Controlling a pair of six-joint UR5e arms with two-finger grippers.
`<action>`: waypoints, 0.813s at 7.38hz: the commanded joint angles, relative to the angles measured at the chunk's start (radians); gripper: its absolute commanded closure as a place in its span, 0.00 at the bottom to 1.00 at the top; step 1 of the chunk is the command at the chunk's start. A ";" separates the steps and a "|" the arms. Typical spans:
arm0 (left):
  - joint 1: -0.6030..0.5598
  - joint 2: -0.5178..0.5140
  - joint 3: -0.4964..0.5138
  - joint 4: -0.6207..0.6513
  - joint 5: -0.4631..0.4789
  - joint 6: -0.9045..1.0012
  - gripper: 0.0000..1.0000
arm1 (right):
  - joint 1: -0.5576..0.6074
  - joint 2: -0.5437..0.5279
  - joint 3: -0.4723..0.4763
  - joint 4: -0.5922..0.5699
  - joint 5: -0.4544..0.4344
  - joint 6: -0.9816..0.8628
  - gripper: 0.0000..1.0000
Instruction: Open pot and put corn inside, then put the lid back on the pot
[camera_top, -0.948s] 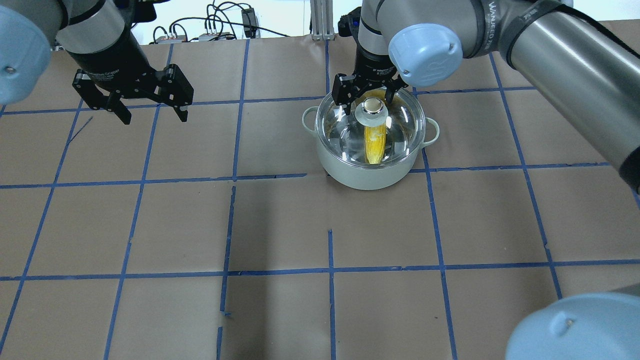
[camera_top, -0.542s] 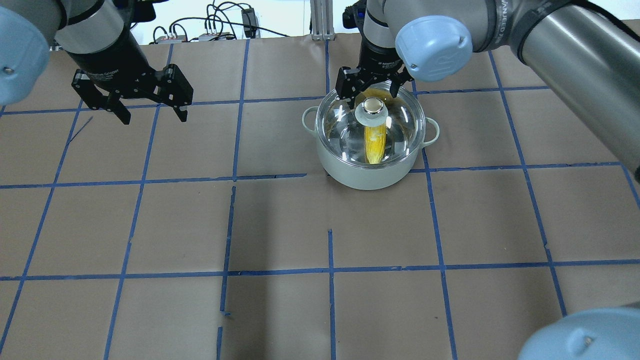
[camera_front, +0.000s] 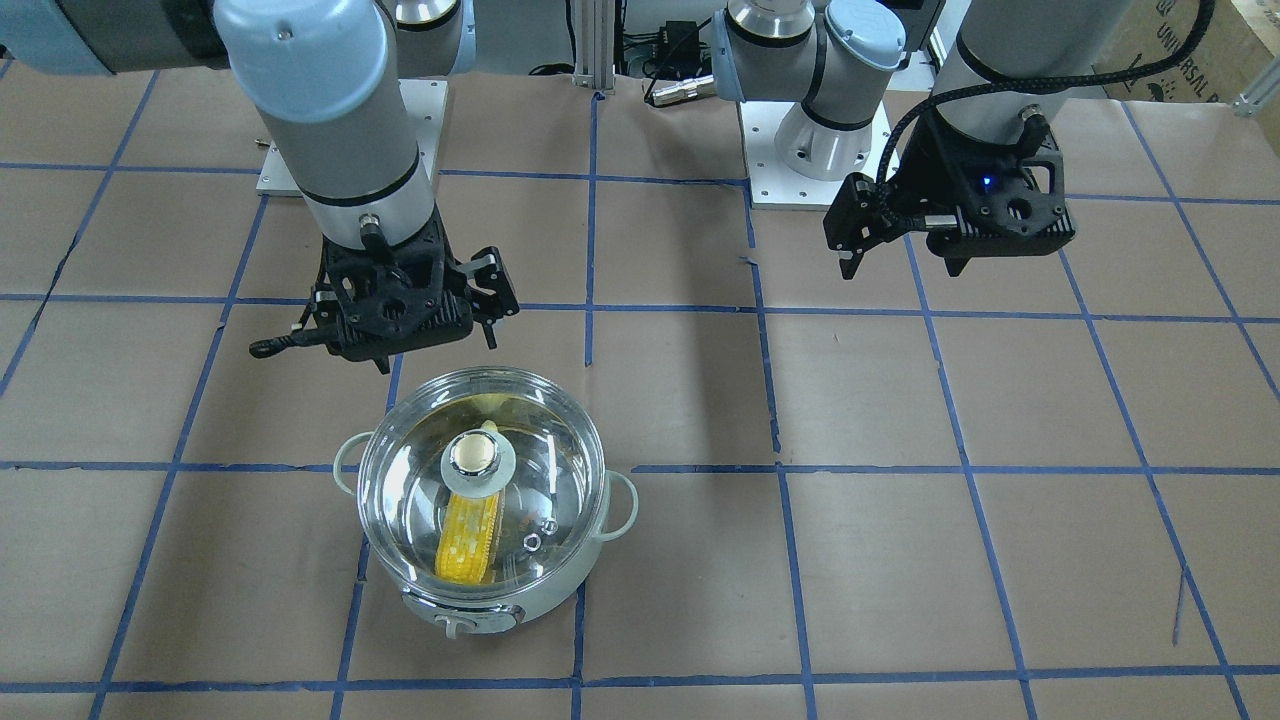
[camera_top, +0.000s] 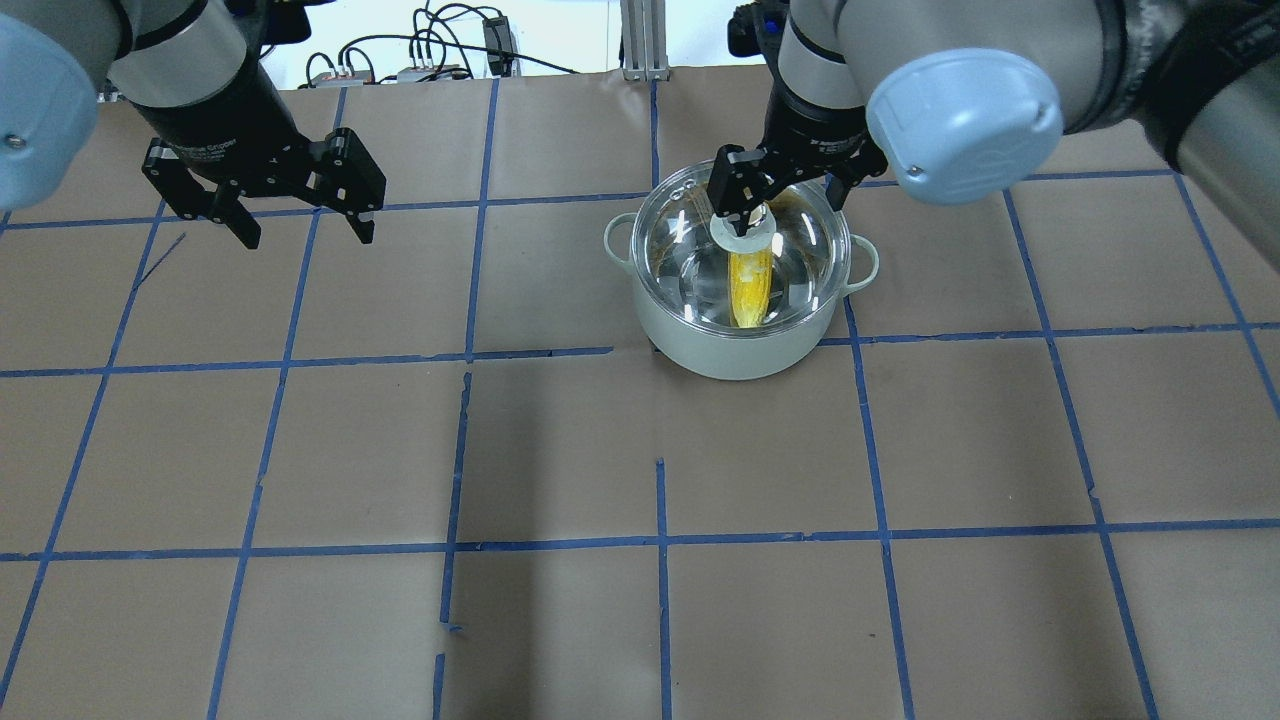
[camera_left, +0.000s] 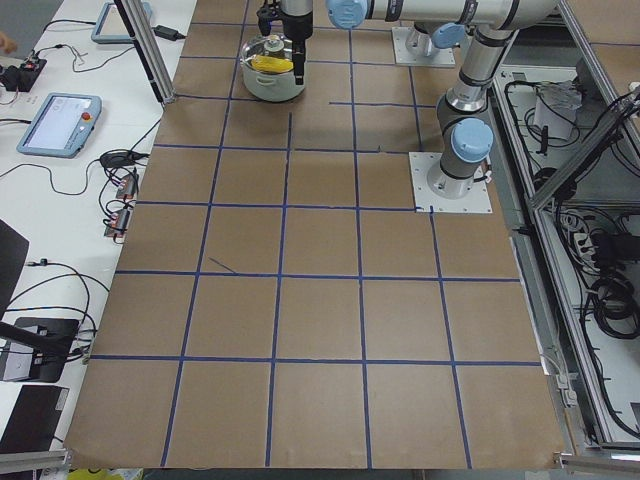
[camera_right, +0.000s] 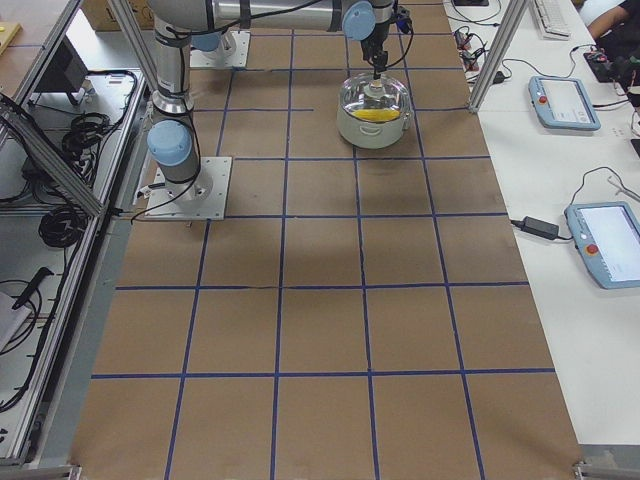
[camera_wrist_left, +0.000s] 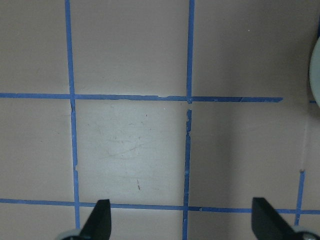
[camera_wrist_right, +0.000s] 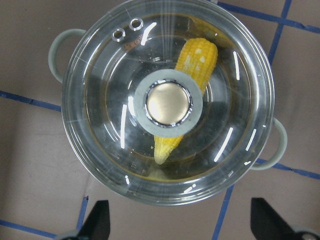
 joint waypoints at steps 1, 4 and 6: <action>0.000 -0.005 0.001 0.000 0.001 0.000 0.01 | -0.072 -0.099 0.066 0.014 -0.081 -0.010 0.00; -0.002 -0.009 0.004 0.000 0.001 0.000 0.01 | -0.075 -0.075 0.056 0.004 -0.070 -0.008 0.00; -0.002 -0.015 0.004 0.000 0.001 0.000 0.00 | -0.077 -0.081 0.060 0.010 -0.072 -0.005 0.00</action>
